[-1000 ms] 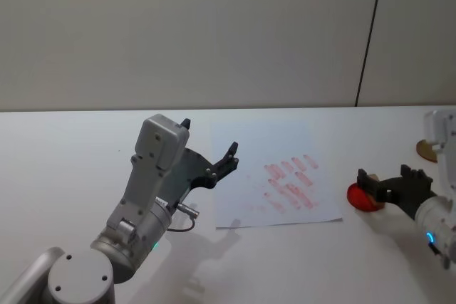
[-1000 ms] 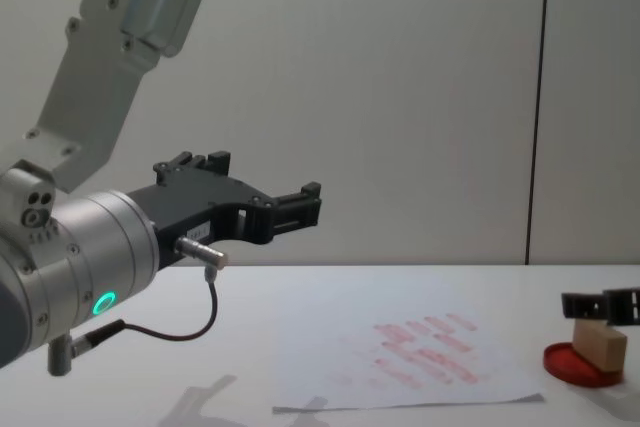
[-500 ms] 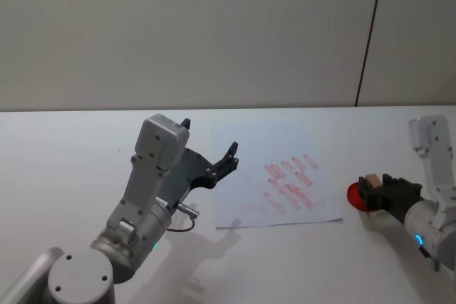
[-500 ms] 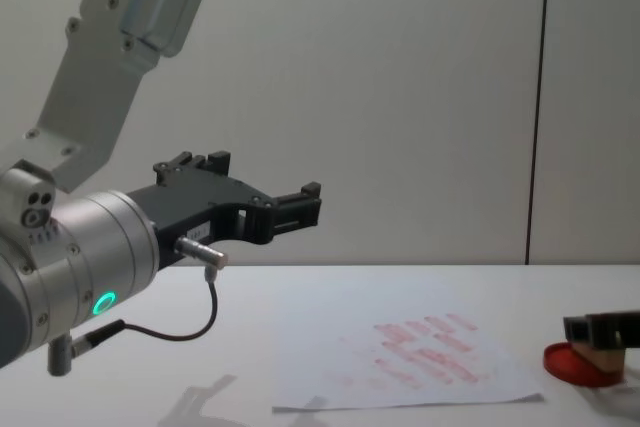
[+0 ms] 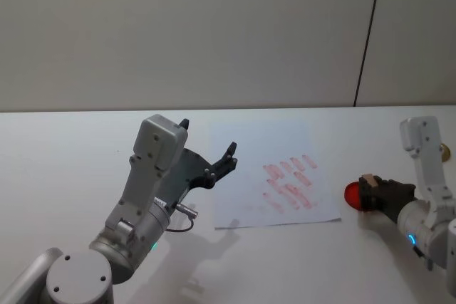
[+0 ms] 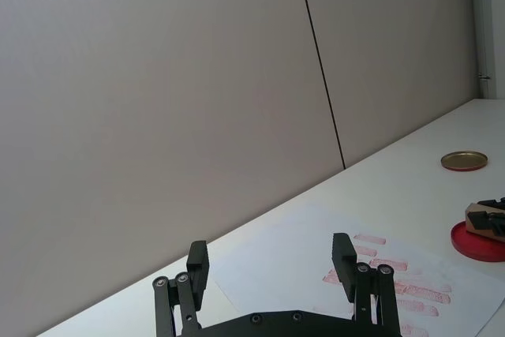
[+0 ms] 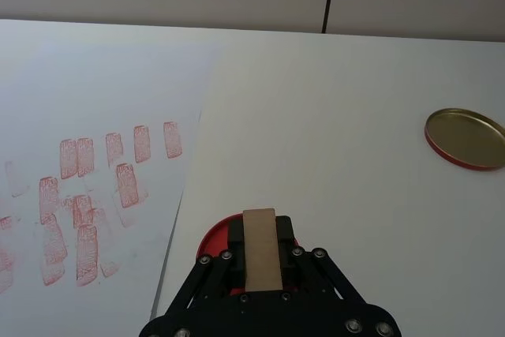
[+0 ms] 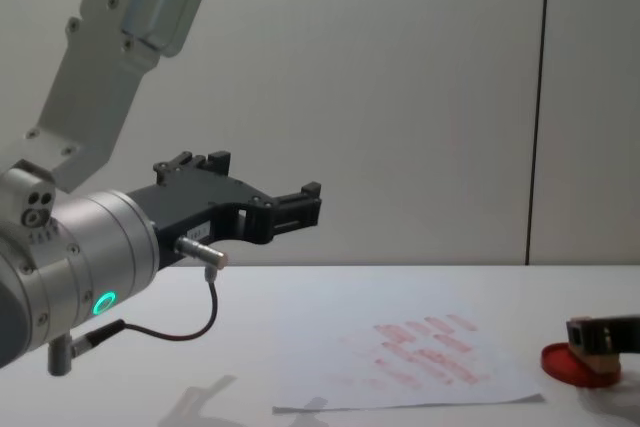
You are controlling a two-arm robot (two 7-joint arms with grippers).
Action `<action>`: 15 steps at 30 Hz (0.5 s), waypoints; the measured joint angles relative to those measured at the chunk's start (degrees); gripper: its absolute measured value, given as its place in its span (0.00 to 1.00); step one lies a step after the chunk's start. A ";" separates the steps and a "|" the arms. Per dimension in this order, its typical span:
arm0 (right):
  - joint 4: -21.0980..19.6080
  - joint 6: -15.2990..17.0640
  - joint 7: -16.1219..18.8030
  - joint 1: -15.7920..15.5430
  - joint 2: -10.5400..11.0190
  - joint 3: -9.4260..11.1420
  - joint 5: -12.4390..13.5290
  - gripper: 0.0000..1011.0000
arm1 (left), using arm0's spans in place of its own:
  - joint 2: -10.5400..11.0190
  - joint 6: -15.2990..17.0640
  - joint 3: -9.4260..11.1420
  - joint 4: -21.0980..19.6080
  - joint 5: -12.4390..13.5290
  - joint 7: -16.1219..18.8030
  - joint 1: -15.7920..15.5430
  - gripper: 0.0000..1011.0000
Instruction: Use the one hand to pick up the stamp and affix it onto the A4 paper.
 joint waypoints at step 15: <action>2.57 0.99 -0.84 1.13 -0.73 0.32 0.25 0.22 | 0.00 0.00 0.00 0.00 0.00 0.00 0.00 0.98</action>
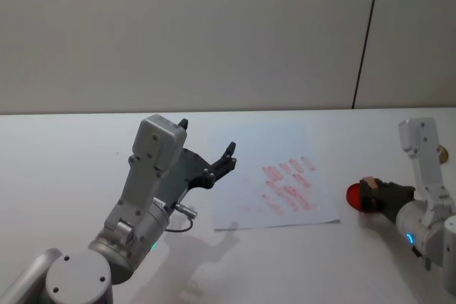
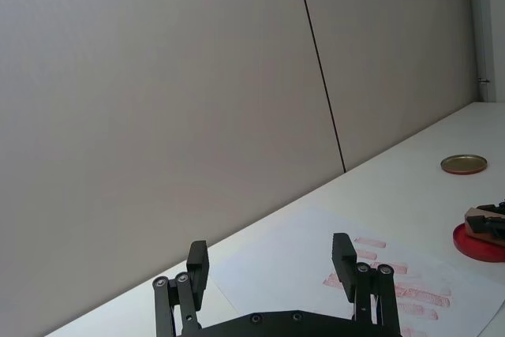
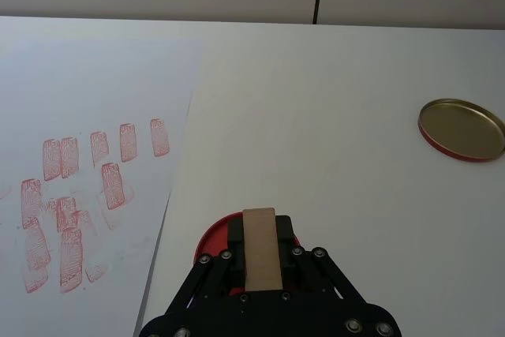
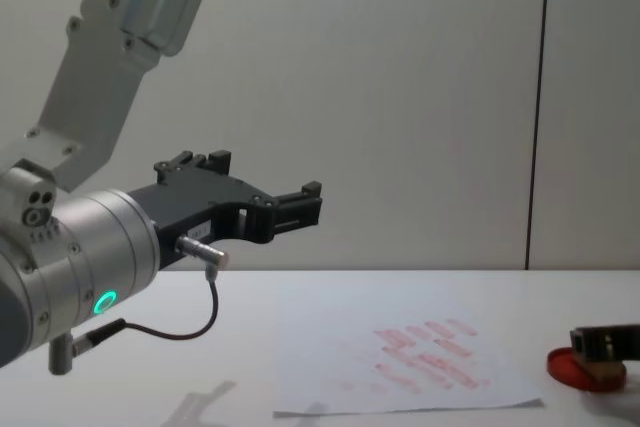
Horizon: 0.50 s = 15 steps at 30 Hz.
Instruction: Use the one hand to pick up the stamp and affix it onto the A4 paper.
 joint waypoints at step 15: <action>-0.47 0.03 0.45 0.14 -0.28 0.13 -0.51 0.22 | 0.00 0.00 0.00 0.00 0.00 0.00 0.00 0.98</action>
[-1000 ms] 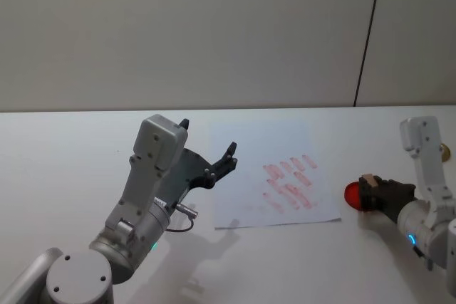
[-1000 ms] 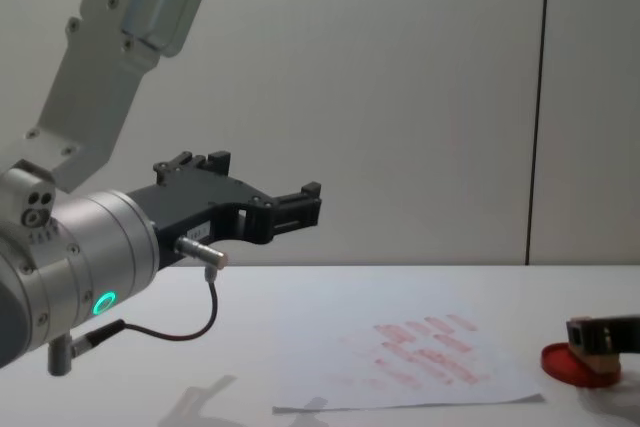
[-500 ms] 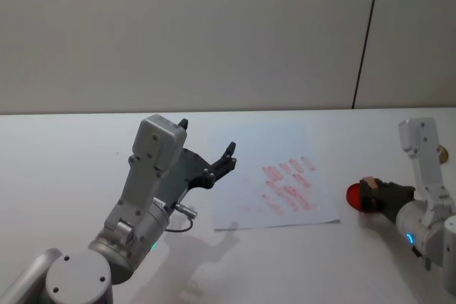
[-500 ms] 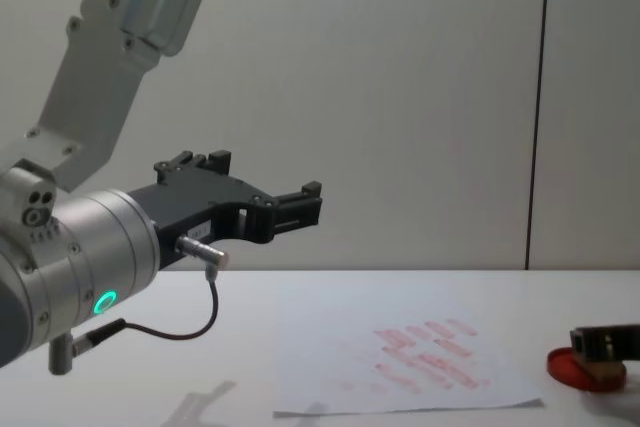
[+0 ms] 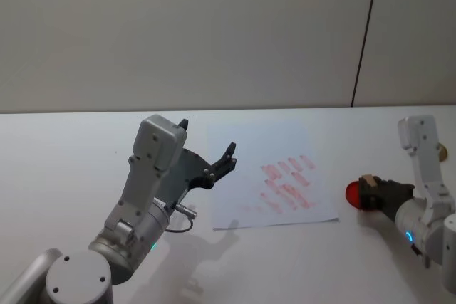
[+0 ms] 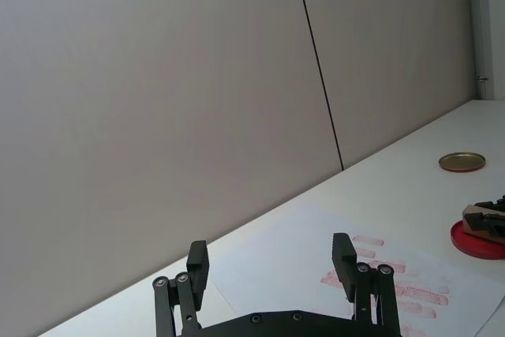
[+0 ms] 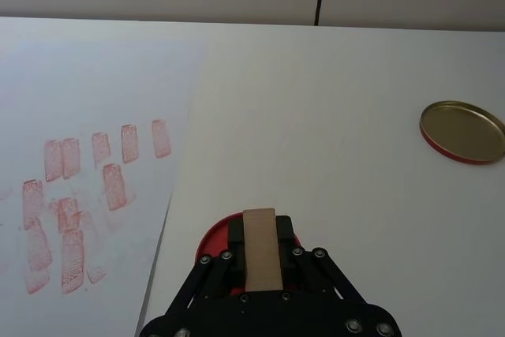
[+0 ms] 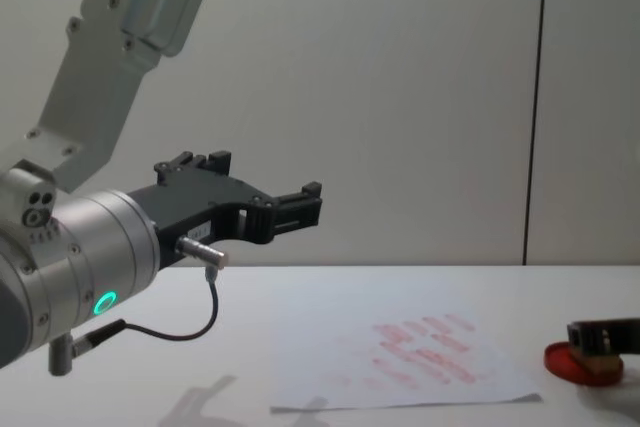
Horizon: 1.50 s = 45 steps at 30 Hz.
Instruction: Use the one hand to pick up the stamp and affix it onto the A4 paper.
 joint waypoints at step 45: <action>0.05 -3.04 11.40 4.17 -5.21 -6.05 -10.11 0.22 | 0.00 0.00 0.00 0.00 0.00 0.00 0.00 0.98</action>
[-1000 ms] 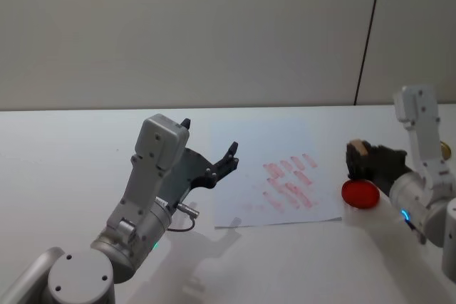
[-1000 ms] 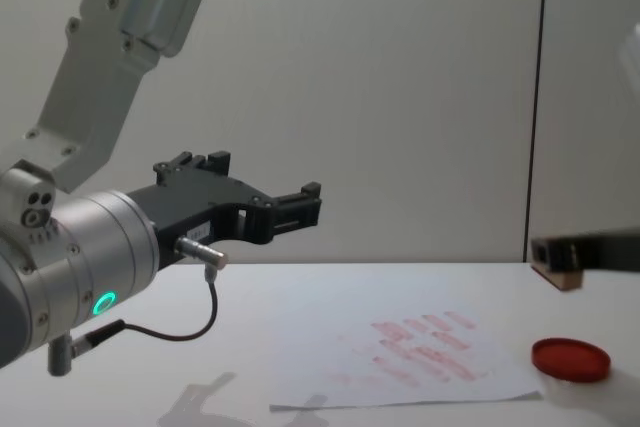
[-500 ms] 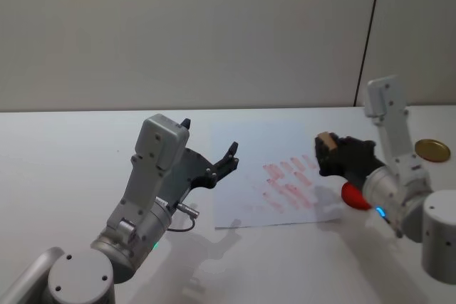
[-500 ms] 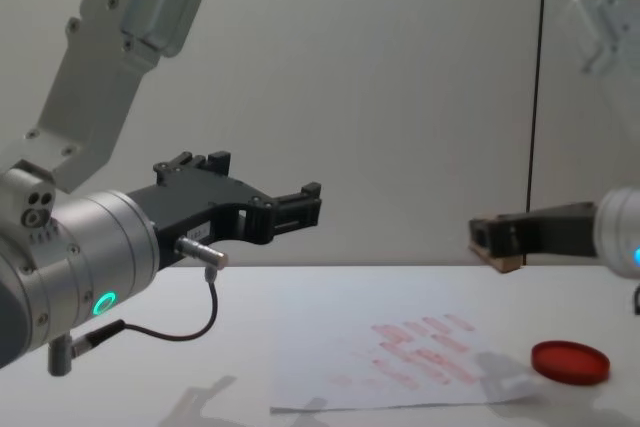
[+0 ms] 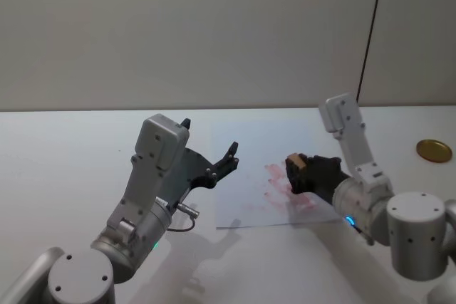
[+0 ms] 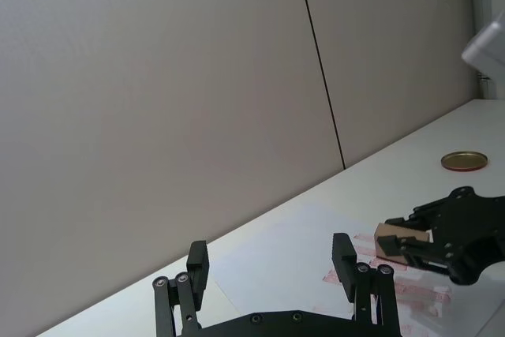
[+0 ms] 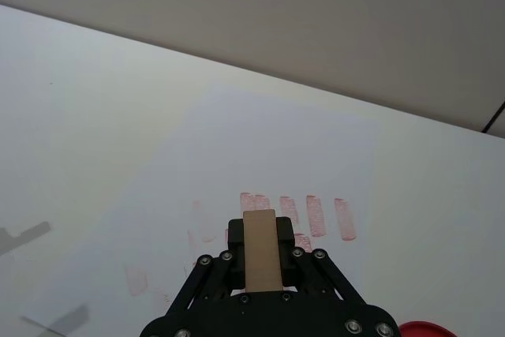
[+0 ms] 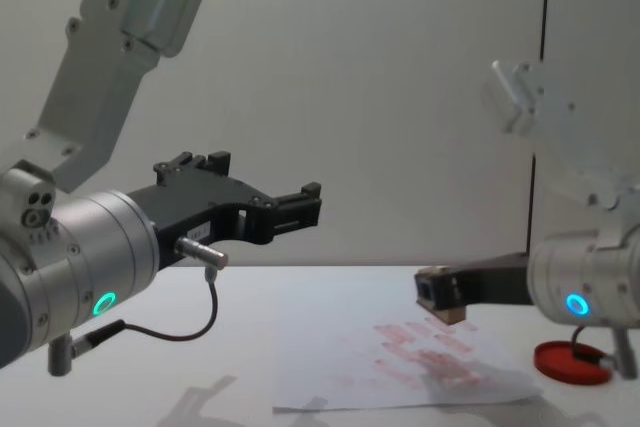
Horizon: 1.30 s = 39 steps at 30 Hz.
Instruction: Use the one hand to pick up the stamp and affix it onto the A4 paper.
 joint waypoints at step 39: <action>12.04 -0.20 4.71 4.23 -3.22 -2.14 -1.89 0.22 | 0.00 0.00 0.00 0.00 0.00 0.00 0.00 0.98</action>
